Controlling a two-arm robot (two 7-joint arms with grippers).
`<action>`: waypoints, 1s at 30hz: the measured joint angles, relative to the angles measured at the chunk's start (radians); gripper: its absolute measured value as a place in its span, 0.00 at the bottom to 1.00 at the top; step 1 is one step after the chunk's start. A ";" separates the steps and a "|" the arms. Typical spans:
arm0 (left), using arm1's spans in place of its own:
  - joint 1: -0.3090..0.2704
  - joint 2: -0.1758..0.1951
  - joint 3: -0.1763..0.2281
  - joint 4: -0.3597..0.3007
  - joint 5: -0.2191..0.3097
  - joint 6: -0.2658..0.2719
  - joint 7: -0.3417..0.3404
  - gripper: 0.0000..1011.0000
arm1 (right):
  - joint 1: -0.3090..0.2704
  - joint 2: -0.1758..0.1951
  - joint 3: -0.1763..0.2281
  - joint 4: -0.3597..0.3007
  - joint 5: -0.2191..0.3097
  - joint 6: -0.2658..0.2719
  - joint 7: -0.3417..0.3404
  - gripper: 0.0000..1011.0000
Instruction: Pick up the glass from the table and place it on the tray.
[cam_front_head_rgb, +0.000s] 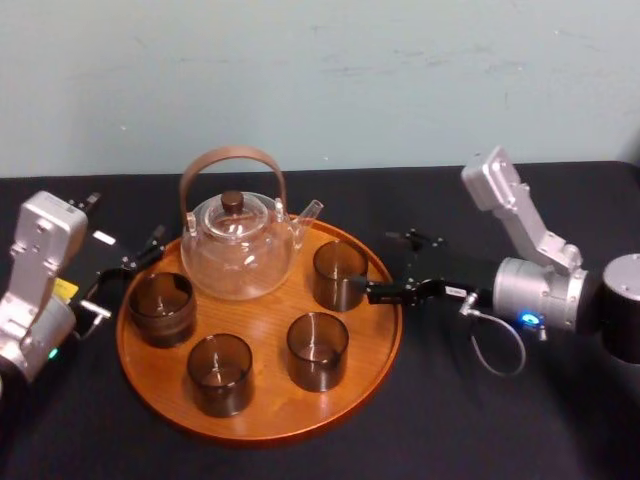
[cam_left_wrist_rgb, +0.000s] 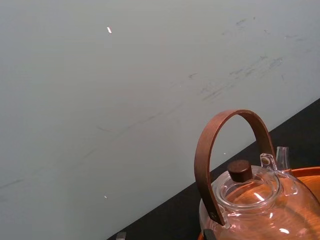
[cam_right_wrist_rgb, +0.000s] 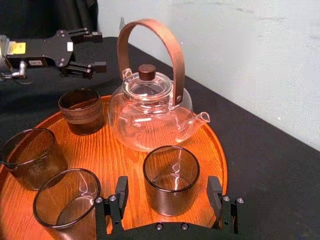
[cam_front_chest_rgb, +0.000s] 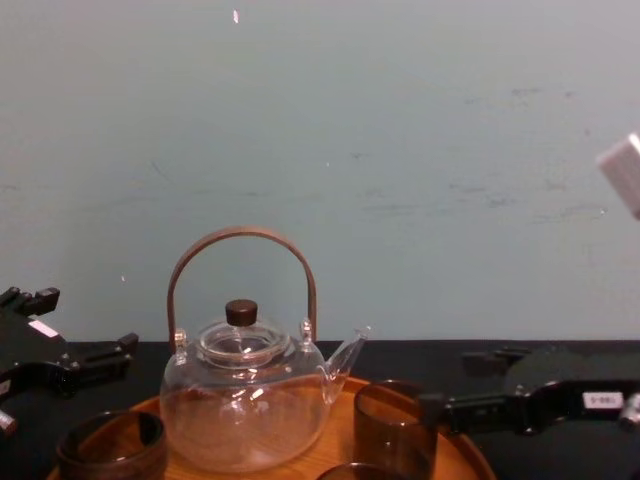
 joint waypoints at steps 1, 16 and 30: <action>0.000 0.000 0.000 0.000 0.000 0.000 0.000 0.99 | -0.009 0.010 0.006 -0.015 0.008 -0.002 -0.002 0.99; 0.000 0.000 0.000 0.000 0.000 0.000 0.000 0.99 | -0.123 0.103 0.108 -0.126 0.092 -0.065 -0.057 0.99; 0.000 0.000 0.000 0.000 0.000 0.000 0.000 0.99 | -0.257 0.047 0.232 -0.168 0.082 -0.149 -0.268 0.99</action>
